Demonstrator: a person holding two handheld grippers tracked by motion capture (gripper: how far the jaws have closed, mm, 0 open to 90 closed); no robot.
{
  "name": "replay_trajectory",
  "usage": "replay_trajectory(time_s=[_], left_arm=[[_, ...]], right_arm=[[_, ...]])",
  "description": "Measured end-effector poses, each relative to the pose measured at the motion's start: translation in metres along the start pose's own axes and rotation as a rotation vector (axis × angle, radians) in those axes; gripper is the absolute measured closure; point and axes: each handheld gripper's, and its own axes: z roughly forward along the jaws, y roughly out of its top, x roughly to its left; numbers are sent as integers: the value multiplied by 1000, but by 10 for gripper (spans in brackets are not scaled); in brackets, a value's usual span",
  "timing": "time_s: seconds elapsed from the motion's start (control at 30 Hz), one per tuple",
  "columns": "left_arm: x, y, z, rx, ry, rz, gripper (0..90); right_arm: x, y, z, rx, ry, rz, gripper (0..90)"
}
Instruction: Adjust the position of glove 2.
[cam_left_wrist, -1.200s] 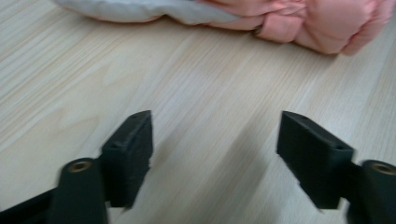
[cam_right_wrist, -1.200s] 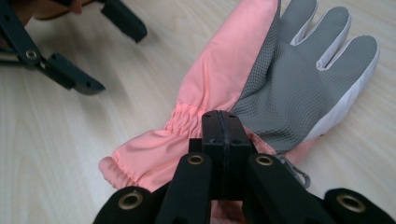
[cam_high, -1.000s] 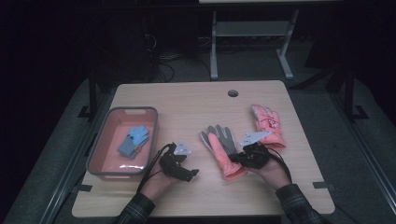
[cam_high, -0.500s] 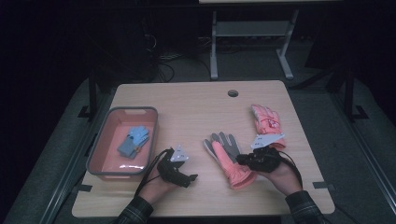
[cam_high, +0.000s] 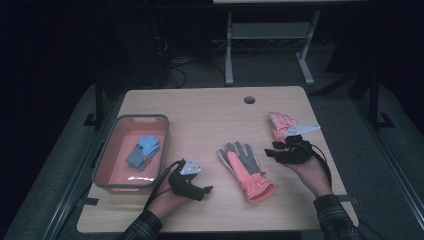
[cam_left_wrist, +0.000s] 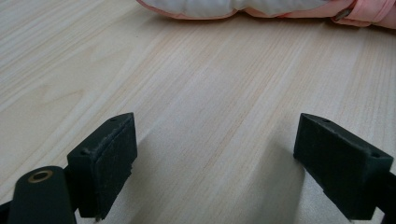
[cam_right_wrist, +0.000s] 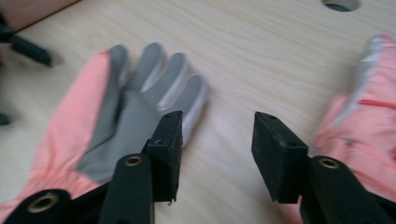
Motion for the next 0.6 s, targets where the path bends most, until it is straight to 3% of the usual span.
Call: replay_trajectory(time_s=[0.6], left_arm=[[0, 0, 0, 2, -1, -2, 128]], right_arm=[[-57, 14, -3, -47, -138, 108, 466]])
